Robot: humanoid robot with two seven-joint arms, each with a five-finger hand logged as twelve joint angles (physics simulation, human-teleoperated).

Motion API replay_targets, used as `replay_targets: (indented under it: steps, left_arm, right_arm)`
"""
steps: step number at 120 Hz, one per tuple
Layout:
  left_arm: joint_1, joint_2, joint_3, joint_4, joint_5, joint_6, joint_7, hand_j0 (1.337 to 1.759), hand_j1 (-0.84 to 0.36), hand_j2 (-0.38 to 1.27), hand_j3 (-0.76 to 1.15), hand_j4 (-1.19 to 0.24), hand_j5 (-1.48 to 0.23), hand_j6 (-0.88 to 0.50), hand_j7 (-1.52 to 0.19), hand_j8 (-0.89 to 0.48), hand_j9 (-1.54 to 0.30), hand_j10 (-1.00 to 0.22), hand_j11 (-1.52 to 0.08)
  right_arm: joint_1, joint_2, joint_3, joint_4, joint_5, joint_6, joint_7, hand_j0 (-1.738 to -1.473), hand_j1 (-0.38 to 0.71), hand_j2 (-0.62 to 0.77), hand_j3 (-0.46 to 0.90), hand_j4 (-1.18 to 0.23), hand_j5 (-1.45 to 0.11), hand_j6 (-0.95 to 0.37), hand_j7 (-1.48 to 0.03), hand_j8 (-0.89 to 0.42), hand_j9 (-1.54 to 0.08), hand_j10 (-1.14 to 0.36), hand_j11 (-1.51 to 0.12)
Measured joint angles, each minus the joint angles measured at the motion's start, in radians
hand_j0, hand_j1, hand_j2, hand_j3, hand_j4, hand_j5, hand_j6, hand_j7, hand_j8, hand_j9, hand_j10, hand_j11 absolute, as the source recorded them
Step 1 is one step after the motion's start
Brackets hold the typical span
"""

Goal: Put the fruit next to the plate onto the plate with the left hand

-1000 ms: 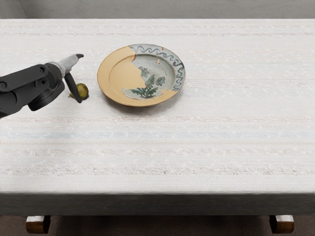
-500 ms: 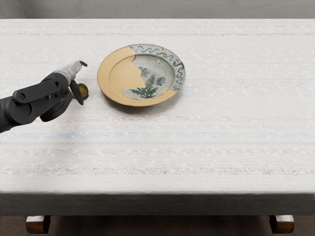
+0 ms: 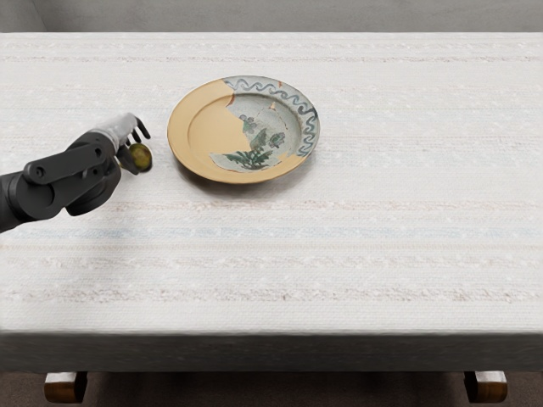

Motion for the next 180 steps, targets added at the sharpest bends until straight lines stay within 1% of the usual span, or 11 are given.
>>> replay_targets:
  steps: [34, 55, 69, 80, 84, 90, 118, 133, 139, 160, 180]
  left_arm:
    - [0.002, -0.002, 0.017, -0.001, 0.002, -0.001, 0.001, 1.657, -0.26, 0.17, 0.00, -0.54, -0.68, -0.47, -0.70, -0.53, -0.70, -0.53, -0.70]
    - [0.005, -0.002, 0.022, -0.001, 0.009, 0.000, 0.001, 1.652, -0.29, 0.24, -0.05, -0.61, -0.70, -0.48, -0.74, -0.51, -0.76, -0.58, -0.76]
    - [0.008, -0.002, 0.024, -0.001, 0.014, 0.000, 0.002, 1.642, -0.30, 0.17, 0.11, -0.59, -0.74, -0.45, -0.78, -0.48, -0.80, -0.61, -0.80]
    - [0.002, 0.000, 0.025, -0.001, 0.000, -0.002, 0.002, 1.646, -0.29, 0.30, -0.13, -0.61, -0.78, -0.46, -0.81, -0.52, -0.82, -0.62, -0.82]
    - [-0.002, 0.001, 0.025, -0.001, -0.013, -0.003, 0.002, 1.652, -0.30, 0.37, -0.19, -0.63, -0.79, -0.48, -0.82, -0.54, -0.83, -0.63, -0.83]
    - [-0.011, 0.004, 0.025, -0.001, -0.038, -0.005, 0.002, 1.653, -0.29, 0.40, -0.15, -0.64, -0.81, -0.50, -0.83, -0.56, -0.84, -0.63, -0.84]
    - [-0.108, 0.032, 0.024, 0.000, -0.221, -0.019, 0.006, 1.655, -0.29, 0.34, -0.05, -0.60, -0.86, -0.47, -0.86, -0.53, -0.86, -0.65, -0.86]
    - [-0.144, 0.032, 0.023, -0.001, -0.279, -0.026, 0.024, 1.656, -0.31, 0.39, -0.03, -0.59, -0.87, -0.46, -0.87, -0.52, -0.86, -0.65, -0.86]
    - [-0.169, 0.032, 0.017, -0.001, -0.299, -0.053, 0.033, 1.655, -0.29, 0.32, -0.02, -0.58, -0.87, -0.46, -0.87, -0.51, -0.87, -0.65, -0.87]
    - [-0.203, 0.018, -0.006, -0.006, -0.335, -0.118, 0.069, 1.656, -0.29, 0.34, -0.01, -0.59, -0.88, -0.46, -0.88, -0.53, -0.87, -0.65, -0.87]
    - [-0.240, -0.049, -0.019, -0.011, -0.343, -0.140, 0.106, 1.656, -0.31, 0.38, 0.00, -0.59, -0.88, -0.46, -0.88, -0.52, -0.87, -0.65, -0.87]
  right_arm:
    - [0.000, 0.000, 0.000, 0.000, 0.000, 0.000, 0.000, -1.658, -0.35, 0.00, 0.00, 0.00, 0.00, 0.00, 0.00, 0.00, 0.00, 0.00, 0.00]
    - [0.000, 0.000, 0.000, 0.000, 0.000, 0.000, 0.000, -1.658, -0.35, 0.00, 0.00, 0.00, 0.00, 0.00, 0.00, 0.00, 0.00, 0.00, 0.00]
    - [0.000, 0.000, 0.000, 0.000, 0.000, 0.000, 0.000, -1.658, -0.35, 0.00, 0.00, 0.00, 0.00, 0.00, 0.00, 0.00, 0.00, 0.00, 0.00]
    - [0.000, 0.000, 0.000, 0.000, 0.000, 0.000, 0.000, -1.658, -0.35, 0.00, 0.00, 0.00, 0.00, 0.00, 0.00, 0.00, 0.00, 0.00, 0.00]
    - [0.000, 0.000, 0.000, 0.000, 0.000, 0.000, 0.000, -1.658, -0.35, 0.00, 0.00, 0.00, 0.00, 0.00, 0.00, 0.00, 0.00, 0.00, 0.00]
    - [0.000, 0.000, 0.000, 0.000, 0.000, 0.000, 0.000, -1.658, -0.35, 0.00, 0.00, 0.00, 0.00, 0.00, 0.00, 0.00, 0.00, 0.00, 0.00]
    - [0.000, 0.000, 0.000, 0.000, 0.000, 0.000, 0.000, -1.658, -0.35, 0.00, 0.00, 0.00, 0.00, 0.00, 0.00, 0.00, 0.00, 0.00, 0.00]
    - [0.000, 0.000, 0.000, 0.000, 0.000, 0.000, 0.000, -1.658, -0.35, 0.00, 0.00, 0.00, 0.00, 0.00, 0.00, 0.00, 0.00, 0.00, 0.00]
    - [0.000, 0.000, 0.000, 0.000, 0.000, 0.000, 0.000, -1.658, -0.35, 0.00, 0.00, 0.00, 0.00, 0.00, 0.00, 0.00, 0.00, 0.00, 0.00]
    - [0.000, 0.000, 0.000, 0.000, 0.000, 0.000, 0.000, -1.658, -0.35, 0.00, 0.00, 0.00, 0.00, 0.00, 0.00, 0.00, 0.00, 0.00, 0.00]
    - [0.000, 0.000, 0.000, 0.000, 0.000, 0.000, 0.000, -1.658, -0.35, 0.00, 0.00, 0.00, 0.00, 0.00, 0.00, 0.00, 0.00, 0.00, 0.00]
